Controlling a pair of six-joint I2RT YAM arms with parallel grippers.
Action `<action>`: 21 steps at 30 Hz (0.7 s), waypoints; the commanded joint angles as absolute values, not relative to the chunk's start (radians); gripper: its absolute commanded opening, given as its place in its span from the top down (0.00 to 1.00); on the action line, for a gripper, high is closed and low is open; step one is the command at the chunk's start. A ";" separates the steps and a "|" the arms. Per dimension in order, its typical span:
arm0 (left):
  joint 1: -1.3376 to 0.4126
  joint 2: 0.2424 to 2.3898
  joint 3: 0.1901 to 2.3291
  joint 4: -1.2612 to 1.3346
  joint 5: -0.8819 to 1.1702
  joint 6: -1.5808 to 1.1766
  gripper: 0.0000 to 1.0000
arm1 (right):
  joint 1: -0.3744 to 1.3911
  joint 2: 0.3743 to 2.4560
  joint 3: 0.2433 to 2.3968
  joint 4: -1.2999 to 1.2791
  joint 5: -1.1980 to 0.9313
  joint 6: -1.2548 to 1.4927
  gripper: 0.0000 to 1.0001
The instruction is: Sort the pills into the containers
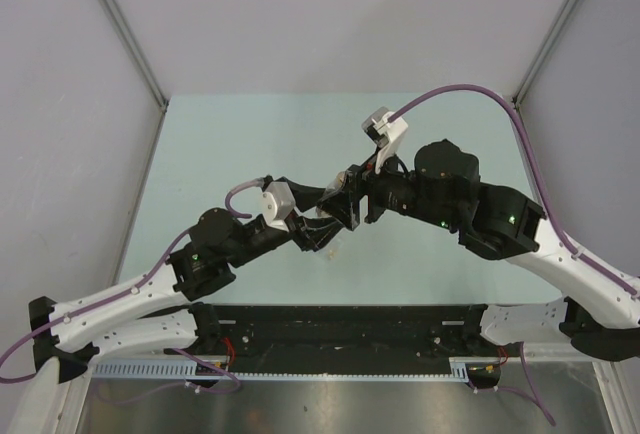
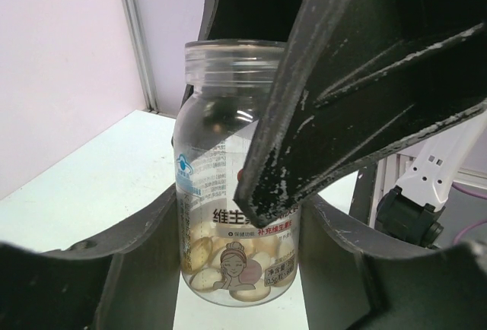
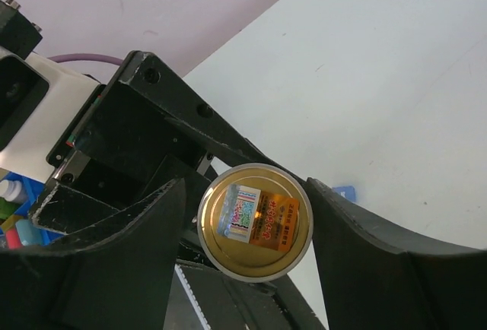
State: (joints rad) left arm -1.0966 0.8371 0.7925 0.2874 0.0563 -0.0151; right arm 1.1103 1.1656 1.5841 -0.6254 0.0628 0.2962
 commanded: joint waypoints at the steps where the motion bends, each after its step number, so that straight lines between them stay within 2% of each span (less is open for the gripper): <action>1: -1.095 0.828 0.793 0.314 0.045 0.026 0.99 | 1.109 1.137 1.589 -0.627 0.041 0.301 0.25; 6: -1.097 0.822 0.792 0.314 0.037 0.028 1.00 | 1.111 1.131 1.575 -0.623 0.034 0.301 0.25; 12: -1.095 0.822 0.790 0.314 0.035 0.028 1.00 | 1.112 1.131 1.565 -0.621 0.029 0.295 0.37; 13: -1.097 0.821 0.790 0.314 0.035 0.029 1.00 | 1.111 1.131 1.562 -0.621 0.029 0.296 0.42; 15: -1.097 0.819 0.788 0.314 0.037 0.028 1.00 | 1.111 1.131 1.560 -0.618 0.026 0.295 0.43; 17: -1.097 0.818 0.787 0.314 0.037 0.029 1.00 | 1.111 1.132 1.555 -0.614 0.023 0.293 0.36; 19: -1.097 0.818 0.787 0.314 0.041 0.028 1.00 | 1.111 1.132 1.554 -0.609 0.021 0.293 0.25; 21: -1.097 0.818 0.787 0.314 0.044 0.028 0.99 | 1.111 1.132 1.549 -0.607 0.018 0.293 0.24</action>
